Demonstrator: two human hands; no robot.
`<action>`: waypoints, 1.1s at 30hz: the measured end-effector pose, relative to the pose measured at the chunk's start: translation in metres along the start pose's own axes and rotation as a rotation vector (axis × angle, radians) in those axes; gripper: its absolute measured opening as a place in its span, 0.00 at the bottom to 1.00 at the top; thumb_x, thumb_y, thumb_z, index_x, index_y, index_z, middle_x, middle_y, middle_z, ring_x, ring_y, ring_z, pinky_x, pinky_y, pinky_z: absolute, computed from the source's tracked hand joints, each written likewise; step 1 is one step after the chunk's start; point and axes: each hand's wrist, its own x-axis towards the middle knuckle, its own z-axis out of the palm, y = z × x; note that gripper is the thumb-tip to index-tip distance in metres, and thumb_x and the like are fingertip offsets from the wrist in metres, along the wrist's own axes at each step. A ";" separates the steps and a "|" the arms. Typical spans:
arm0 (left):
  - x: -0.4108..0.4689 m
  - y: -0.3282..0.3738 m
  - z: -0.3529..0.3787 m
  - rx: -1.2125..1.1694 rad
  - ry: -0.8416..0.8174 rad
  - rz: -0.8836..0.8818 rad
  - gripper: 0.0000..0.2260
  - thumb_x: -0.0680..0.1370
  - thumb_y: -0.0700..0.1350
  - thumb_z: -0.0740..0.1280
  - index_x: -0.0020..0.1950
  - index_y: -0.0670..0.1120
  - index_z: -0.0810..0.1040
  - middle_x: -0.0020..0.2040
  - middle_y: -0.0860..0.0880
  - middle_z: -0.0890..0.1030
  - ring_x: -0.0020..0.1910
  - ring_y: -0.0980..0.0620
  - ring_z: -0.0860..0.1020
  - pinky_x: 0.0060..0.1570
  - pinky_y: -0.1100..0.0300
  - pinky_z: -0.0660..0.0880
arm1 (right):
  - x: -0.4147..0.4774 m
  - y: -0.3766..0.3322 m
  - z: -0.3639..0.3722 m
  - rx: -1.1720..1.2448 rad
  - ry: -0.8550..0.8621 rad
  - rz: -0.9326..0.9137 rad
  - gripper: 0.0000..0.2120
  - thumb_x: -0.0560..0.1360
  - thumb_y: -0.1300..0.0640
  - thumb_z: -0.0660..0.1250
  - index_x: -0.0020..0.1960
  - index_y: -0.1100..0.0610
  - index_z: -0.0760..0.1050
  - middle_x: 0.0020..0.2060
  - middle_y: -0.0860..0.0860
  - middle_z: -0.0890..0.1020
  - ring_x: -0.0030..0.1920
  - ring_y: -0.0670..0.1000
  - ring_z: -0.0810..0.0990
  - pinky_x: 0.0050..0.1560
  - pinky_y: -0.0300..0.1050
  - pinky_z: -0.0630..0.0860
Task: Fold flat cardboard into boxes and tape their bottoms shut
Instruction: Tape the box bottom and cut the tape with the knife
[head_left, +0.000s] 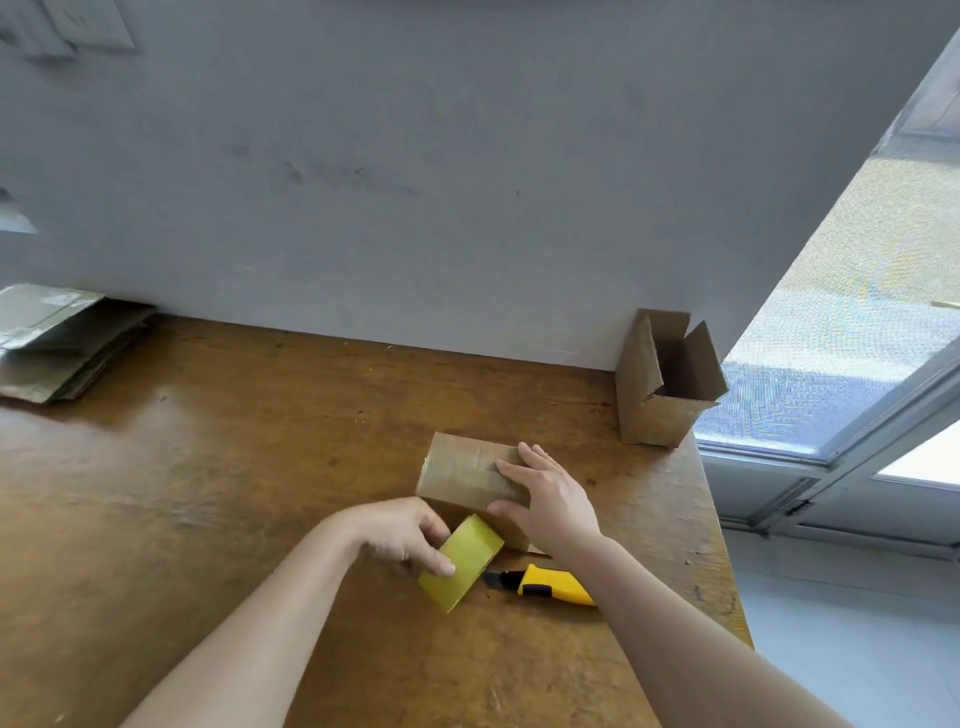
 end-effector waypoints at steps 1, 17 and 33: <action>-0.006 0.003 -0.005 -0.061 -0.019 0.056 0.05 0.73 0.43 0.74 0.48 0.44 0.84 0.42 0.50 0.82 0.44 0.52 0.78 0.48 0.57 0.74 | 0.000 0.000 0.000 0.007 0.004 -0.002 0.27 0.75 0.43 0.68 0.73 0.43 0.67 0.77 0.47 0.59 0.77 0.48 0.52 0.72 0.47 0.59; 0.018 0.018 0.013 -0.776 0.420 0.329 0.12 0.67 0.47 0.71 0.48 0.45 0.82 0.45 0.50 0.85 0.49 0.57 0.79 0.65 0.55 0.64 | -0.007 -0.004 -0.002 0.280 0.126 -0.010 0.41 0.68 0.53 0.72 0.77 0.49 0.57 0.72 0.48 0.67 0.72 0.50 0.66 0.66 0.50 0.71; 0.029 -0.002 -0.001 -0.414 0.662 0.232 0.19 0.79 0.32 0.56 0.66 0.49 0.71 0.58 0.52 0.79 0.59 0.55 0.76 0.64 0.52 0.72 | 0.013 -0.059 -0.043 0.700 0.006 0.029 0.12 0.78 0.54 0.62 0.39 0.59 0.71 0.30 0.54 0.76 0.26 0.51 0.75 0.30 0.47 0.72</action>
